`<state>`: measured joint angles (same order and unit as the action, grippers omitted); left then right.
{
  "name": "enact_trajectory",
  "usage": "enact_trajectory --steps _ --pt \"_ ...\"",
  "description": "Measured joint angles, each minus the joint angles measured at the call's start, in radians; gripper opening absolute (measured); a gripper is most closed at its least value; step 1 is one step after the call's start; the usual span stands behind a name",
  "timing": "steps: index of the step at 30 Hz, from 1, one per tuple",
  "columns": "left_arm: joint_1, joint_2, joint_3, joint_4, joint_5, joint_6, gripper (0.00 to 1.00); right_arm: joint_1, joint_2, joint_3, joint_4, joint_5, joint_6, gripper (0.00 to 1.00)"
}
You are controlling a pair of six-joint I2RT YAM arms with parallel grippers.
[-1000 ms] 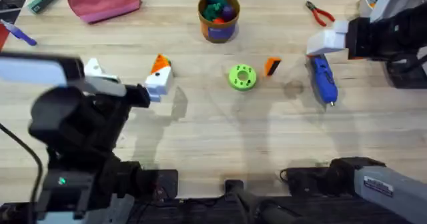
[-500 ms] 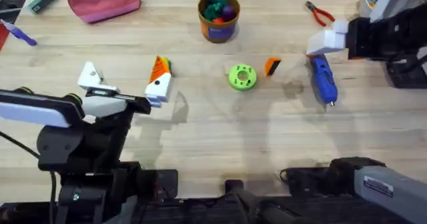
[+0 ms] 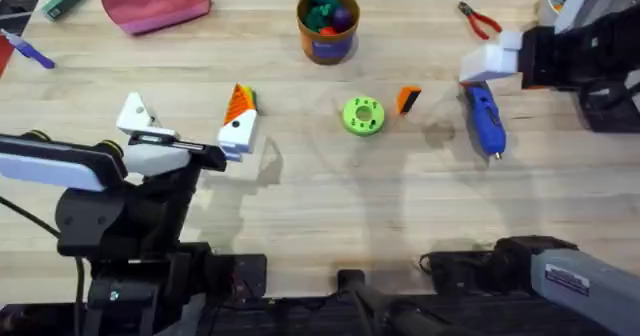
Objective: Pick up the gripper from the table and insert it into the empty holder that is missing its gripper. Then pick up a screw, insert it into the mounting hole, and use the screwdriver to tighten it. Finally, clean up the table by picking up the vegetable and placing it into the bucket.
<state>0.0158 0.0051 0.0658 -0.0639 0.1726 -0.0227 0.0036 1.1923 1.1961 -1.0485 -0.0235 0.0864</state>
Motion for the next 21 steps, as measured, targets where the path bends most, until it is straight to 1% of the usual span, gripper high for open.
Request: enact_trajectory --steps 2,4,7,9,11,16,18,21 --pt "0.000 0.000 0.000 0.003 0.000 0.000 0.986 0.000 0.000 0.000 0.000 0.000 0.000 0.994" --pt "0.000 0.000 -0.001 0.035 -0.001 0.000 0.986 0.000 0.000 0.000 0.000 0.000 0.000 0.994" --pt "0.000 0.000 -0.010 0.148 -0.001 0.009 0.987 0.000 0.000 0.000 0.000 0.000 0.000 0.994" --pt "0.000 0.000 -0.029 0.244 -0.002 0.021 0.986 0.000 0.000 0.000 0.000 0.000 0.000 0.994" --pt "0.000 0.000 -0.041 0.274 -0.002 0.028 0.986 0.000 0.000 0.000 0.000 0.000 0.000 0.994" --pt "0.000 0.000 -0.052 0.261 0.000 0.037 0.985 0.000 0.000 0.000 0.000 0.000 0.000 0.994" --pt "0.000 0.000 -0.052 0.215 0.008 0.040 0.986 0.000 0.000 0.000 0.000 0.000 0.000 0.994" --pt "0.000 0.000 -0.052 0.126 0.041 0.042 0.986 0.000 0.000 0.000 0.000 0.000 0.000 0.994"
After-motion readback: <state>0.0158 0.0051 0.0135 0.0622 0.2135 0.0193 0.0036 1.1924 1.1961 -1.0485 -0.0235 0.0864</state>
